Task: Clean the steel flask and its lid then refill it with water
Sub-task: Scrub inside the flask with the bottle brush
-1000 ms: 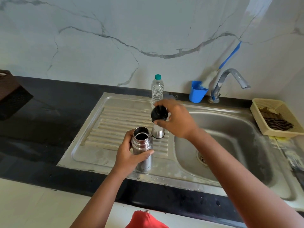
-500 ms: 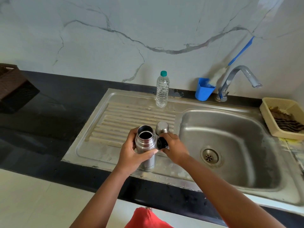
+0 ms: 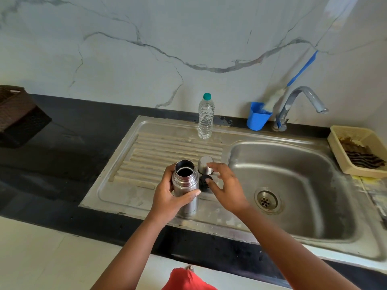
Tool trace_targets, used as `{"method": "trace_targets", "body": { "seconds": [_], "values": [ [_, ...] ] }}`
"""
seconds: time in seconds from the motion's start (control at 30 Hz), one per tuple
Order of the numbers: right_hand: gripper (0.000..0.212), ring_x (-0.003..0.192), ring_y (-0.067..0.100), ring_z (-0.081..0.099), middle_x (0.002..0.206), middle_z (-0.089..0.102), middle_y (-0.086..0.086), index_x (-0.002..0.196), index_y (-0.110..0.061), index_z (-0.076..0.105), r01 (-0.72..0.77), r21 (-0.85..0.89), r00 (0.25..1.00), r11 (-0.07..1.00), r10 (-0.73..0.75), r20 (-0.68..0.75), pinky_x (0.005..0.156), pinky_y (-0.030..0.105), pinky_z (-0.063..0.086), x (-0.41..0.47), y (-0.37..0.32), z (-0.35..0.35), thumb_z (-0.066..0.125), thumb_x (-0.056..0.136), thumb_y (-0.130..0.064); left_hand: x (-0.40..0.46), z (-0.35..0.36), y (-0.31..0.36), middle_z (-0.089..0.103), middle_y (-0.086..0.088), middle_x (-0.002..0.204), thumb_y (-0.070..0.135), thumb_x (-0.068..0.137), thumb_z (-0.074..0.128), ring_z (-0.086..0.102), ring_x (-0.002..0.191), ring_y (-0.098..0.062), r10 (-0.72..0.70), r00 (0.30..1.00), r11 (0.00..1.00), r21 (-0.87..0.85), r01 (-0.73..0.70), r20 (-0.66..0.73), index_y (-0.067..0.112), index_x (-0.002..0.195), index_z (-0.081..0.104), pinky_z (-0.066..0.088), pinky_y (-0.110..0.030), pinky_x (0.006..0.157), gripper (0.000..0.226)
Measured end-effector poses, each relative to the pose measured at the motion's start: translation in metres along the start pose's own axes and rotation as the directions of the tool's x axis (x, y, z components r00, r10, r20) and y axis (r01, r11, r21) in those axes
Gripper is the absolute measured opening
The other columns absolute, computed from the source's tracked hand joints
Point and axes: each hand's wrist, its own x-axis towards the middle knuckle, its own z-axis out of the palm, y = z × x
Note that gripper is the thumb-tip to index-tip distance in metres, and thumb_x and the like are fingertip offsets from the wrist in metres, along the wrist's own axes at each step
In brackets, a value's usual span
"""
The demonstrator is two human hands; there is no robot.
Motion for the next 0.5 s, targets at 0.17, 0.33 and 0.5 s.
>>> {"method": "trace_targets", "body": {
  "seconds": [0.17,0.33,0.5],
  "values": [
    [0.082,0.131,0.005,0.047,0.139,0.052,-0.014,0.145,-0.035,0.037,-0.155,0.355,0.937,0.922,0.024,0.347,0.107,0.030,0.041,0.002,-0.050,-0.012,0.079,0.076,-0.047,-0.007,-0.002,-0.009,0.059,0.024,0.125,0.033,0.063,0.088,0.058,0.119,-0.003,0.008,0.999,0.999,0.048,-0.009,0.034,0.048,0.134,0.037,0.049,-0.020,0.094,0.088],
    [0.084,0.115,0.001,0.055,0.123,0.055,-0.022,0.138,-0.034,0.035,-0.083,0.131,0.926,0.988,0.028,0.376,0.104,0.033,0.047,-0.001,-0.058,0.003,0.086,0.071,-0.035,-0.020,-0.007,-0.041,0.058,0.023,0.128,0.020,0.067,0.091,0.055,0.122,-0.001,-0.097,0.994,0.990,0.107,0.092,0.042,0.049,0.129,0.039,0.048,-0.020,0.096,0.086],
    [0.081,0.110,-0.001,0.058,0.119,0.059,-0.022,0.131,-0.040,0.039,-0.084,0.148,0.950,0.985,0.034,0.310,0.096,0.030,0.051,-0.004,-0.057,0.001,0.088,0.066,-0.038,-0.020,-0.005,-0.044,0.065,0.017,0.121,0.030,0.066,0.090,0.060,0.115,-0.003,-0.077,0.996,0.984,0.163,0.069,0.045,0.031,0.127,0.050,0.053,-0.038,0.098,0.073]
  ]
}}
